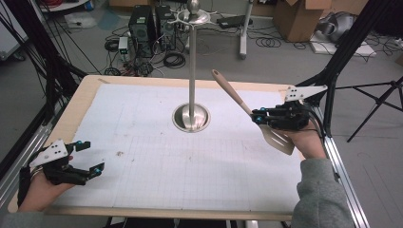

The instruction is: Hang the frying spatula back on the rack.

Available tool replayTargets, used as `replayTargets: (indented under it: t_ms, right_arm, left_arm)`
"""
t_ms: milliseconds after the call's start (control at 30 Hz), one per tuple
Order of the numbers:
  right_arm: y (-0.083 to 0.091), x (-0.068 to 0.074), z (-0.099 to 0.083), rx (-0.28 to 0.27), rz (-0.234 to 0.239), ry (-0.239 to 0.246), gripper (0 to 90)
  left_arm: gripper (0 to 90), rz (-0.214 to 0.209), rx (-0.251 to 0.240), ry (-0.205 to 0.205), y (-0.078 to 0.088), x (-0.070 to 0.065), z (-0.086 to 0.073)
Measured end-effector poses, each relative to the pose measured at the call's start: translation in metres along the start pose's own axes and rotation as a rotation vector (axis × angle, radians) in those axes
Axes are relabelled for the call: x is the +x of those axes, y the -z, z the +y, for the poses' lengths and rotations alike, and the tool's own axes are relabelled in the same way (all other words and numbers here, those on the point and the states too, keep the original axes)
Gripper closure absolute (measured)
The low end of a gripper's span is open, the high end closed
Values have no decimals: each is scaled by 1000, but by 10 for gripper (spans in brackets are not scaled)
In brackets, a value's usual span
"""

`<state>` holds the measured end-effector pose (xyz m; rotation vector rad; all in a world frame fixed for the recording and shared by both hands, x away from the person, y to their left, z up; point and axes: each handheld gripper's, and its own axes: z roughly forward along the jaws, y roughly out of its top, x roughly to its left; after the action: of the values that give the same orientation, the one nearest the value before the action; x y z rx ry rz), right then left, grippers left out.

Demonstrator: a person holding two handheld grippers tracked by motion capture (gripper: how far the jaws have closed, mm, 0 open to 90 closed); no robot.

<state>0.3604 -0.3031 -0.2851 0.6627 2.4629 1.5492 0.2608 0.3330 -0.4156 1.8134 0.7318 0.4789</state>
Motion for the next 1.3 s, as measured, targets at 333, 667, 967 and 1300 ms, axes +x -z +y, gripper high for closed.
replayTargets:
  t_ms: [333, 667, 967, 1300]
  right_arm:
    - [3, -3, 20, -1, -3, 32, 780]
    - [7, -4, 35, -32, -6, 39, 780]
    - [16, -10, 46, -92, 0, 33, 780]
    - [19, -10, 61, -102, -12, 39, 780]
  left_arm:
    - [20, -28, -20, 4, -2, -5, 4]
    - [20, -27, -35, 4, -1, -7, 9]
    - [20, -13, -38, 10, 5, -7, 7]
    - [20, -7, -34, 13, 6, -8, 6]
